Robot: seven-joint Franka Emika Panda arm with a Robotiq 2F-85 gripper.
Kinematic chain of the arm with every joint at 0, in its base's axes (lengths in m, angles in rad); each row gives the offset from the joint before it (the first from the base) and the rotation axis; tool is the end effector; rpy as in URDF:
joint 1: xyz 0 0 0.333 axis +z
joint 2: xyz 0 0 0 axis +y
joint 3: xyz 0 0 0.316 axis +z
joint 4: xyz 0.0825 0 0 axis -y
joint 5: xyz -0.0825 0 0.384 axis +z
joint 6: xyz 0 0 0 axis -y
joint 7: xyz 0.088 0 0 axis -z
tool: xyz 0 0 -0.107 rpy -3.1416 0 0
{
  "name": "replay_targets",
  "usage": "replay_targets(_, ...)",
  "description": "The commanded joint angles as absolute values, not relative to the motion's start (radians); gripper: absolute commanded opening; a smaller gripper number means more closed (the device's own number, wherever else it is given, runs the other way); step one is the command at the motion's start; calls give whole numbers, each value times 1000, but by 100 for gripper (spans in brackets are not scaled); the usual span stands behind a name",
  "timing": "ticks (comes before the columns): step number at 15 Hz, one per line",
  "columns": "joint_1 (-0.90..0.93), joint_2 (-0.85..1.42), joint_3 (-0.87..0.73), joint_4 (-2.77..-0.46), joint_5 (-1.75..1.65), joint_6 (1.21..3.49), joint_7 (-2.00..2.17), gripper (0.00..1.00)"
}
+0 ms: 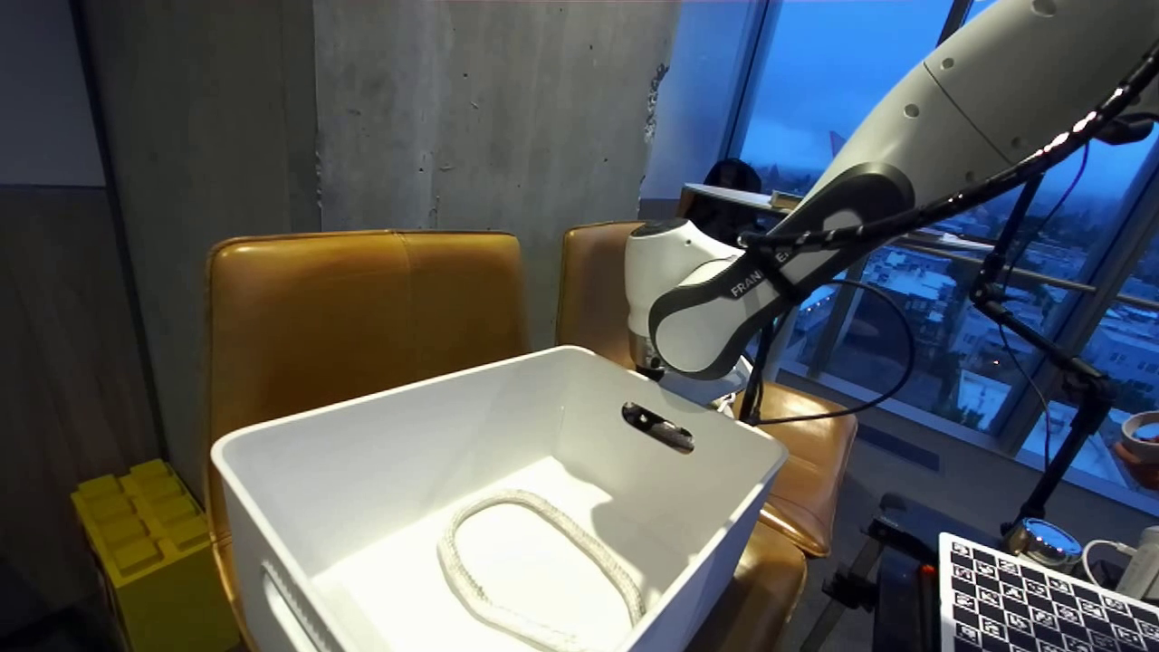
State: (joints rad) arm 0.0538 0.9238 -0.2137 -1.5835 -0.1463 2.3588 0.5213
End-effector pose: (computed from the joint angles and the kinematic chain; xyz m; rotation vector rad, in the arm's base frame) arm 0.6647 -0.0946 0.0898 2.7602 -0.7018 -0.1208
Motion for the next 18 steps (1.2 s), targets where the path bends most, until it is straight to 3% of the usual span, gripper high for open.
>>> replay_targets(1, 53, 970, -236, -1573, -123, 2361, 540, 46)
replay_targets(7, 52, 933, -250, -1579, -129, 2320, 543, 3)
replay_targets(8, 51, 923, -250, -1579, -128, 2314, 541, 0)
replay_targets(16, 50, 842, -252, -1593, -128, 2306, 536, 2)
replay_targets(17, 52, 840, -252, -1597, -129, 2310, 541, 26)
replay_targets(18, 52, 840, -252, -1600, -128, 2314, 545, 28)
